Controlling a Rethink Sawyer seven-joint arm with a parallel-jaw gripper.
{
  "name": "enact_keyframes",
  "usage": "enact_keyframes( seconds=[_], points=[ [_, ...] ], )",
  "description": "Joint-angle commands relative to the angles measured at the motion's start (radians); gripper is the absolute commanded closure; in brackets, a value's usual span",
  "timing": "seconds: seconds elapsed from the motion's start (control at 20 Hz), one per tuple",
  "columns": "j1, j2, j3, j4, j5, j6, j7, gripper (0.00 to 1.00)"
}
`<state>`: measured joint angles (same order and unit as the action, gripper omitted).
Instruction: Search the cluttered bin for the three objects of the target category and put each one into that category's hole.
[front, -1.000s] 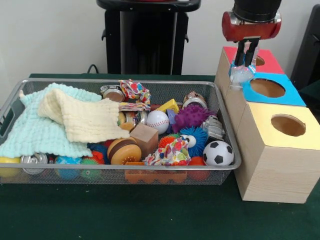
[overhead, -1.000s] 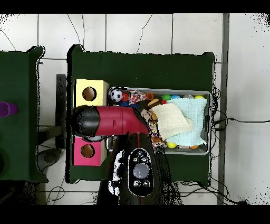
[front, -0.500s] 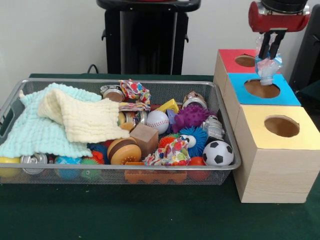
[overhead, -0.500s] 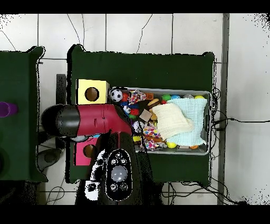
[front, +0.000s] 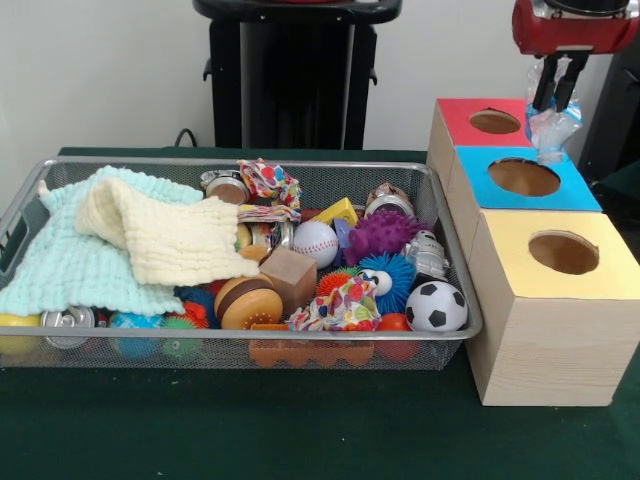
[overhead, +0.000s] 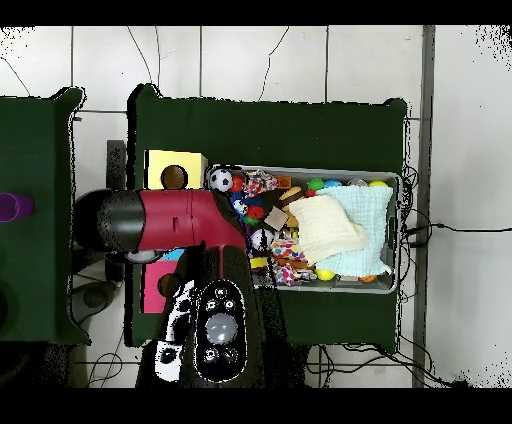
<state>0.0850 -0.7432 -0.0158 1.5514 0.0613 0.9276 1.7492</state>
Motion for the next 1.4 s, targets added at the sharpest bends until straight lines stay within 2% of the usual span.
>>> enact_keyframes(
  seconds=[0.05,0.3,0.75,0.95,1.4],
  points=[
    [0.004,0.032,0.004,0.016,0.028,0.056,0.227,1.00],
    [0.020,0.031,-0.006,0.027,0.032,0.040,0.236,1.00],
    [0.047,0.054,-0.028,-0.001,0.024,0.008,0.264,1.00],
    [0.054,0.060,-0.036,-0.020,0.017,0.034,0.260,1.00],
    [0.049,0.058,-0.039,0.017,0.038,-0.005,0.239,1.00]
  ],
)
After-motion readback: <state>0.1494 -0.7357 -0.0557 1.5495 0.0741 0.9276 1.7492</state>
